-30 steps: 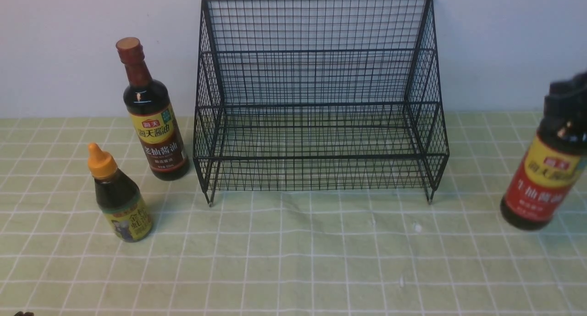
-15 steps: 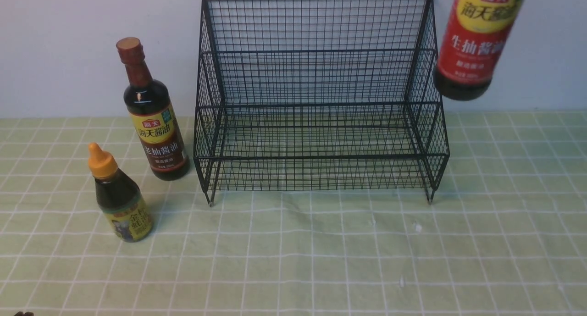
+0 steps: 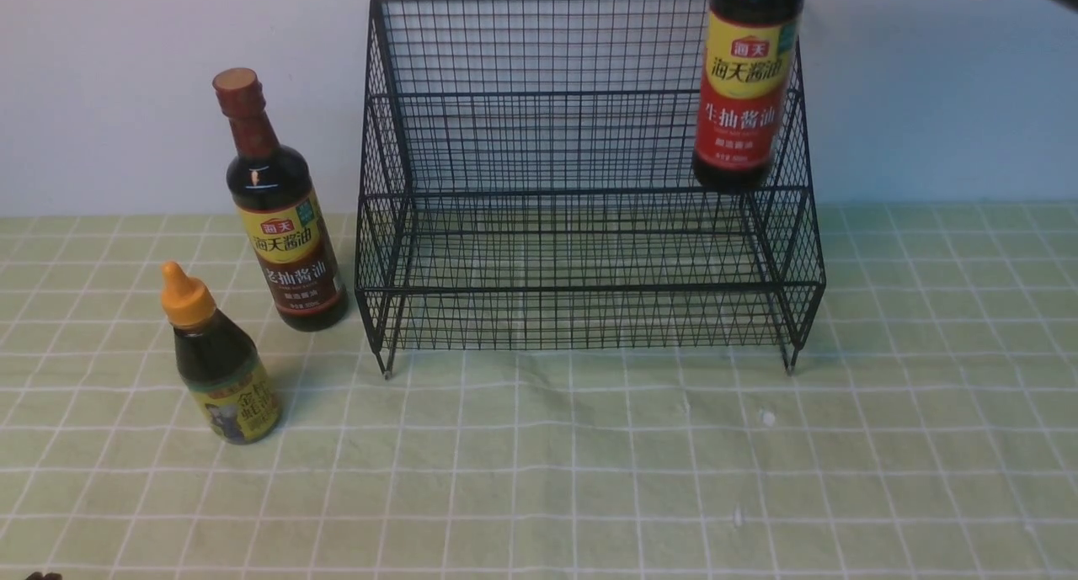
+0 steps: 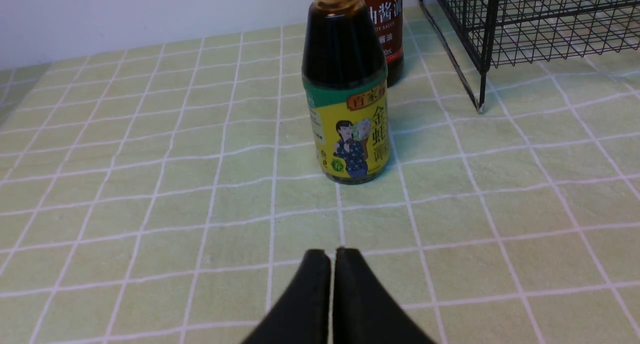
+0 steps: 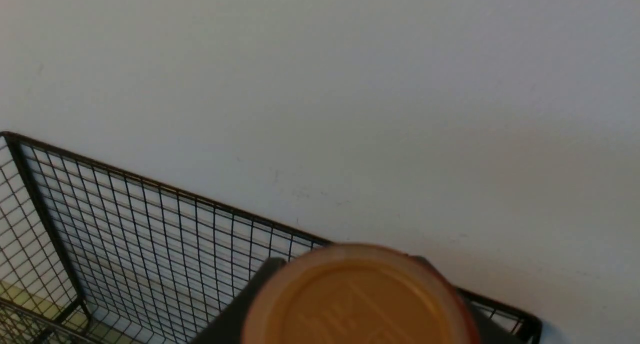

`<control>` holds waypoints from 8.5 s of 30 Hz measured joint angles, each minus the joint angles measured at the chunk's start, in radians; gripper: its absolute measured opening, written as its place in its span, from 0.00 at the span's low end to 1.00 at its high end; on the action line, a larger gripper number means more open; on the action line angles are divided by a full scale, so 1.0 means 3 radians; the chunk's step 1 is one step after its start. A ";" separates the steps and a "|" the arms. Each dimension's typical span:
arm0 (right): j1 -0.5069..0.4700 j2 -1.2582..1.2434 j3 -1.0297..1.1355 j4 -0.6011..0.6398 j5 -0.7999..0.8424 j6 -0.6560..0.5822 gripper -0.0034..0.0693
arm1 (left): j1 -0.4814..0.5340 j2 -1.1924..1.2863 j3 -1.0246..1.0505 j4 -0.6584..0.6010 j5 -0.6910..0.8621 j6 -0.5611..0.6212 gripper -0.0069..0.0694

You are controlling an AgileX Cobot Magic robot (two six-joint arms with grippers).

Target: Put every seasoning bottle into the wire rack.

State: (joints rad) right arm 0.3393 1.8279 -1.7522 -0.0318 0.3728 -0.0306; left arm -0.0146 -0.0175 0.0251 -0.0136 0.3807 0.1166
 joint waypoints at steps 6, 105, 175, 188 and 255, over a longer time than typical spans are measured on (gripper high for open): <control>0.0000 0.0202 -0.0003 0.0000 0.0154 0.0156 0.42 | 0.0000 0.0000 0.0000 0.0000 0.0000 0.0000 0.08; -0.1038 -0.6136 0.5917 -0.0172 -0.0006 0.0822 0.03 | 0.0000 0.0000 0.0000 0.0003 0.0000 0.0000 0.08; -0.1038 -0.6136 0.5915 -0.0172 -0.0003 0.0774 0.03 | 0.0000 0.5207 -0.1620 0.0532 -0.3722 -0.1037 0.44; -0.1038 -0.6136 0.5915 -0.0174 -0.0003 0.0771 0.03 | 0.0000 0.3941 -0.1835 0.0898 -0.3043 -0.1416 0.44; -0.1038 -0.6136 0.5915 -0.0174 -0.0003 0.0771 0.03 | -0.0044 0.4826 -0.3556 0.2916 -0.1816 -0.3299 0.73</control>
State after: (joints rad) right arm 0.0279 -0.0130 0.0222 -0.0841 0.3720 0.2006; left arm -0.0279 1.4303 -1.0417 0.8611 -0.1640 -0.8732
